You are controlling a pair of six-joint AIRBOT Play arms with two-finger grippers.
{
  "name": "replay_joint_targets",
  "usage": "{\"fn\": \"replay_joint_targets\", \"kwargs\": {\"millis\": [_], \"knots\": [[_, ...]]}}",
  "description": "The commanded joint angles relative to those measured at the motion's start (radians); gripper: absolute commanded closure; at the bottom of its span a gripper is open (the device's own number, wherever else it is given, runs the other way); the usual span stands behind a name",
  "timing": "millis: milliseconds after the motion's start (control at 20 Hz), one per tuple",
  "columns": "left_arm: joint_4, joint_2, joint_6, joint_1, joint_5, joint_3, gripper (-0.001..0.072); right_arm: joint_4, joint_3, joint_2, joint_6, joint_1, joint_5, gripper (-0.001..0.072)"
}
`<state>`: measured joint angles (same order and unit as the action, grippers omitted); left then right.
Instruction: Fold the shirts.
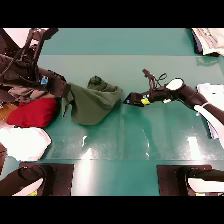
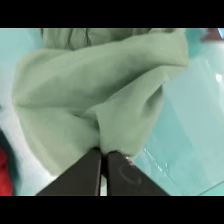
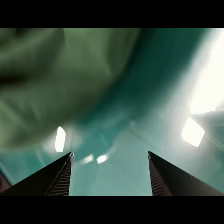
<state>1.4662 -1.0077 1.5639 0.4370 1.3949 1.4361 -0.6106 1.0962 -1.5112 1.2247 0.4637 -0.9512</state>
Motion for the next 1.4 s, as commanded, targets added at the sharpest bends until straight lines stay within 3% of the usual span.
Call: {"fn": "replay_joint_targets", "kwargs": {"millis": [0,300,500,550,650,700,750,800,1000,1150,1350], "knots": [[0.000,0.001,0.000,-0.001,0.019,-0.013,0.0681,0.043,0.085,-0.060,-0.012,-0.020,0.040,0.0172],[0.000,0.001,0.000,-0.001,-0.022,-0.013,0.0681,0.122,0.253,-0.209,-0.010,-0.031,-0.003,0.0177],[0.000,0.001,0.000,-0.001,-0.010,-0.013,0.0681,0.106,0.388,-0.323,0.019,0.017,-0.072,0.0229],[0.000,0.001,0.000,-0.001,-0.002,-0.013,0.0681,0.091,0.399,-0.337,0.036,0.019,-0.094,0.0278],[0.000,0.001,-0.001,-0.001,0.013,-0.013,0.0681,0.039,0.399,-0.342,0.058,0.023,-0.115,0.0279],[0.000,0.001,-0.001,-0.001,0.010,-0.013,0.0681,0.027,0.399,-0.341,0.058,0.023,-0.116,0.0356],[0.000,0.001,-0.001,-0.001,0.009,-0.013,0.0681,0.022,0.399,-0.338,0.056,0.023,-0.113,0.0575],[0.000,0.001,-0.001,-0.001,0.006,-0.013,0.0681,0.010,0.399,-0.328,0.050,0.023,-0.105,0.0690],[0.044,0.019,-0.027,-0.001,-0.005,0.072,0.0682,-0.131,0.403,-0.150,0.046,-0.024,-0.069,0.0693],[0.064,0.043,-0.027,-0.001,-0.007,0.287,0.0681,-0.288,0.500,0.073,0.051,-0.115,-0.158,0.0693],[-0.053,0.046,-0.027,-0.001,0.025,0.577,0.0681,-0.426,0.698,0.349,0.051,-0.198,-0.246,0.0693]]}}
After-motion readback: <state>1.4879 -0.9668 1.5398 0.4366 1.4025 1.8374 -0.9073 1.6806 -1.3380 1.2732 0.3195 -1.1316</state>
